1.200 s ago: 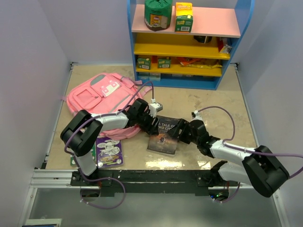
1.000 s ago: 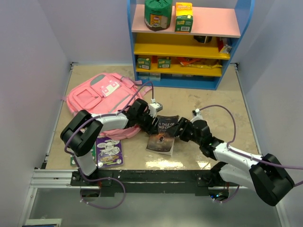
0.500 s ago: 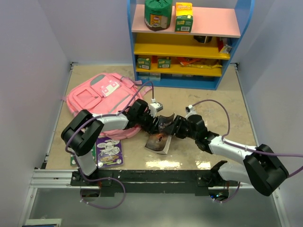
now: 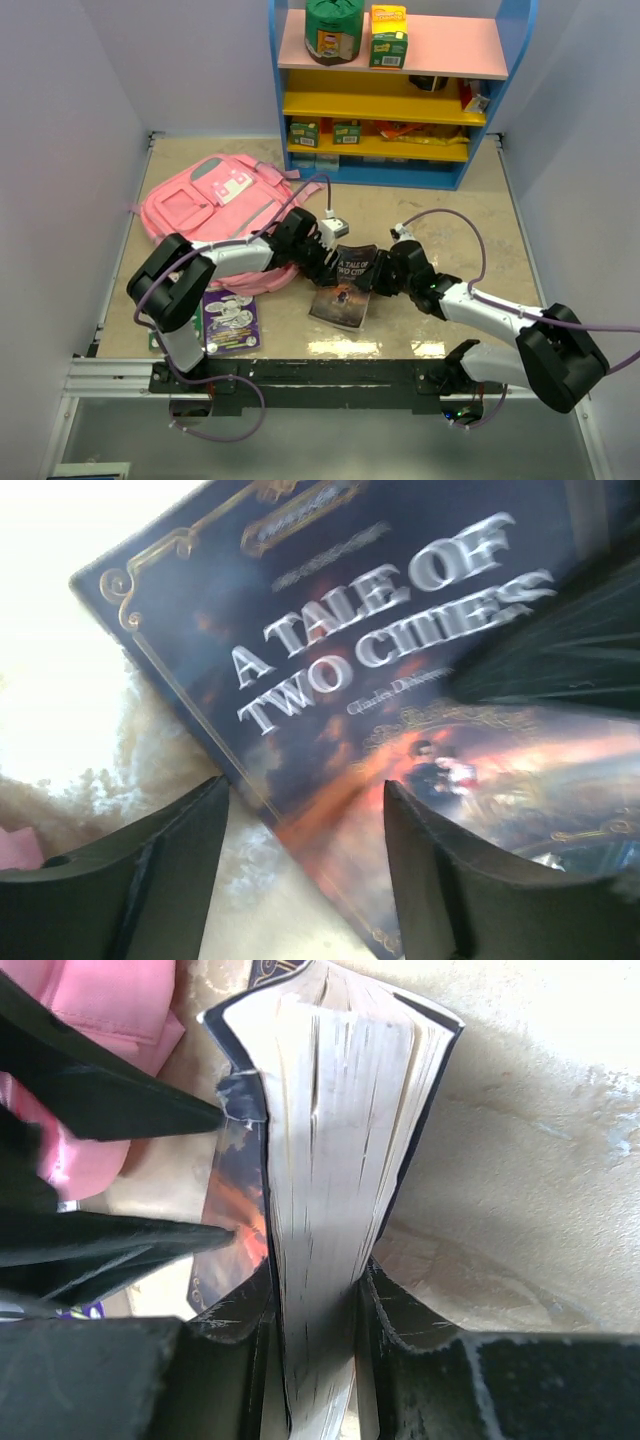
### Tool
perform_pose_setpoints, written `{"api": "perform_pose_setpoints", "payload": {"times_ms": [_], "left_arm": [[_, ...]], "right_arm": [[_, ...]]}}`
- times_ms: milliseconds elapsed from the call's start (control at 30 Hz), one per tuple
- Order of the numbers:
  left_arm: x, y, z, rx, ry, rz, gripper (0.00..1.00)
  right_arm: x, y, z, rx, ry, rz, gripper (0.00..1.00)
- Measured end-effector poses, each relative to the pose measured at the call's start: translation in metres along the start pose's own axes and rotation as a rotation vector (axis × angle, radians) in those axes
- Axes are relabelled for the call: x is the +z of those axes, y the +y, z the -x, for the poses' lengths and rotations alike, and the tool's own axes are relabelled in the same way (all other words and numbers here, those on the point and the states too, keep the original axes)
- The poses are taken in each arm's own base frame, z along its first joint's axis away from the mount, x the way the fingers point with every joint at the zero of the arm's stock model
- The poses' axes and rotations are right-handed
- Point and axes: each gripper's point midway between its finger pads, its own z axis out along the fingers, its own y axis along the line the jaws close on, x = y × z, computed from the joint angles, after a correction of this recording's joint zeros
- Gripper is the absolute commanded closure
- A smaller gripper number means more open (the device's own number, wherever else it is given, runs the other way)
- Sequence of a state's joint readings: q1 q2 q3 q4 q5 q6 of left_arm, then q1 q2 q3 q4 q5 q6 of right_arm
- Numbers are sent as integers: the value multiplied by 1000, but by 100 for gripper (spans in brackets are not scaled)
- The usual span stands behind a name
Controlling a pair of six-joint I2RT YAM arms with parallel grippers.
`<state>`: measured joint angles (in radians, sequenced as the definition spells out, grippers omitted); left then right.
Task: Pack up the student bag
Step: Pick up the book from the center of the board.
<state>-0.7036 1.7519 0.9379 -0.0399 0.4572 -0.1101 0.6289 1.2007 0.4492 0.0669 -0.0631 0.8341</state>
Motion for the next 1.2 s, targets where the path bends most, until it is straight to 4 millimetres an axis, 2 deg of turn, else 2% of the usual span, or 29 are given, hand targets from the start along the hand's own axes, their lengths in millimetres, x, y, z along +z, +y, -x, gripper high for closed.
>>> {"api": "perform_pose_setpoints", "payload": {"times_ms": [67,133,267,333,367,467,567,633,700,767,1033,1200], "left_arm": [[-8,-7,10,26,20,-9,25],[-23,-15,38,86,-13,-16,19],[-78,-34,116,253,-187,30,15],[-106,-36,134,322,-256,87,12],[-117,-34,137,345,-275,121,12],[-129,-15,124,370,-272,227,10],[-125,25,87,330,-176,339,8],[-130,54,67,282,-117,414,6],[-141,79,58,254,-92,491,5],[-151,93,57,254,-89,554,5],[-172,101,53,313,-99,657,7],[-168,114,25,328,-34,706,15]], "right_arm": [[-2,2,1,-3,-3,3,100],[-5,5,2,-8,-6,10,100],[-14,6,2,-14,-6,13,100],[-17,6,2,-13,-6,13,100],[-18,6,2,-13,-6,13,100],[-20,5,1,-13,-1,11,100],[-22,5,0,-12,1,11,100],[-23,6,1,-13,-1,14,100],[-24,7,1,-13,-3,18,100],[-24,8,1,-14,-4,21,100],[-24,12,3,-10,-7,38,100],[-24,17,3,-6,-5,60,100]]}}
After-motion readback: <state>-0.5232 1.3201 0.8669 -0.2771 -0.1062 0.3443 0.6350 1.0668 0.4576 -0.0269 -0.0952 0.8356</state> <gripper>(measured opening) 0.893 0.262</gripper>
